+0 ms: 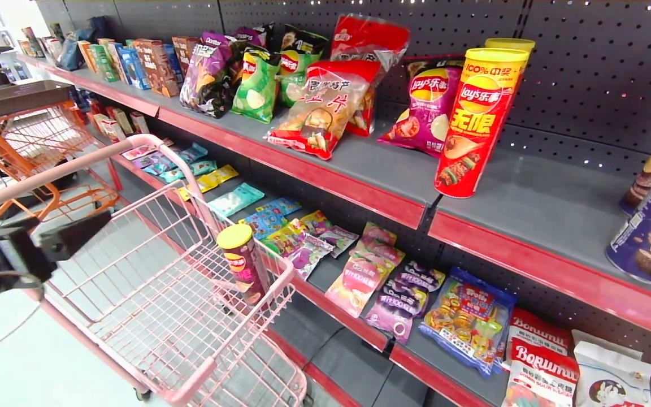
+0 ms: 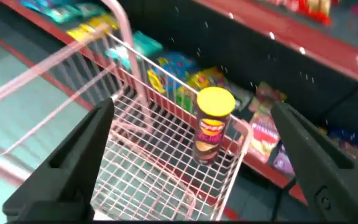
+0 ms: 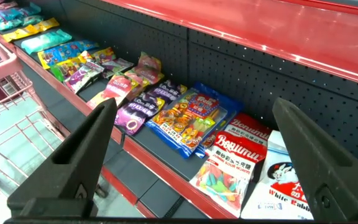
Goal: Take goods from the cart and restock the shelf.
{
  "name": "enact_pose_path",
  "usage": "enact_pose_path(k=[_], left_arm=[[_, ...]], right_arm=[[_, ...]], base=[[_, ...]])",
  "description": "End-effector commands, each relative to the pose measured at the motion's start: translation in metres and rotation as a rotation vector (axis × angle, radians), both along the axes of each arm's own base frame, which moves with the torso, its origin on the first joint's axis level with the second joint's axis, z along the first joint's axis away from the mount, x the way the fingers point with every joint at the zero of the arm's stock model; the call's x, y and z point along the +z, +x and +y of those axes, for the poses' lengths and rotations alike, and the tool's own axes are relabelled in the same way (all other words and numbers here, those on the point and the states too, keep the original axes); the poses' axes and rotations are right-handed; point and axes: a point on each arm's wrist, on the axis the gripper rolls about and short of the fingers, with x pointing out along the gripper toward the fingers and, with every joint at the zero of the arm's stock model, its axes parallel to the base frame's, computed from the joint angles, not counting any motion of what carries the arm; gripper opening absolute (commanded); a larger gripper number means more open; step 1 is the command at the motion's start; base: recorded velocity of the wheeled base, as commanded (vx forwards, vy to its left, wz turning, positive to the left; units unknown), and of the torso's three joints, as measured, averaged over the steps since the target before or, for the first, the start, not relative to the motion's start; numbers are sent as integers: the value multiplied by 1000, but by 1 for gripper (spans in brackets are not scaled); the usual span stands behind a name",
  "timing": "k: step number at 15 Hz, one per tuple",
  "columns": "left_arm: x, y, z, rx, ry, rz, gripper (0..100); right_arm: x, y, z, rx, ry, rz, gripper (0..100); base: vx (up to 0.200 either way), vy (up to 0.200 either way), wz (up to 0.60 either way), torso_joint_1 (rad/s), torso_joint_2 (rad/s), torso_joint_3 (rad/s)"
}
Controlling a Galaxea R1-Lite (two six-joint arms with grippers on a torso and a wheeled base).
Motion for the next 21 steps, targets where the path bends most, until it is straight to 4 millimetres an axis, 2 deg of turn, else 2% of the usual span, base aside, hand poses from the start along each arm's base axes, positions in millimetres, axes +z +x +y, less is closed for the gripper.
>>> enact_pose_path(k=[1,3,5,12,16,21], left_arm=[[-50,63,-17,-107,25,199,100],[-79,86,-24,-129,30,239,100],[-102,96,-34,-168,32,265,100],[-156,129,-45,-210,31,287,100],[-170,137,-46,-218,29,278,100],[-177,170,-52,-232,50,223,100]], right_arm=[[0,0,0,1,0,1,100],[0,0,0,1,0,1,100],[0,0,0,1,0,1,100],[0,0,0,1,0,1,100],[0,0,0,1,-1,1,100],[0,0,0,2,-3,1,100]], base=[[0,0,0,0,0,0],[0,0,0,0,0,0],[0,0,0,0,0,0],[0,0,0,0,0,0],[0,0,0,0,0,0],[0,0,0,0,0,0]])
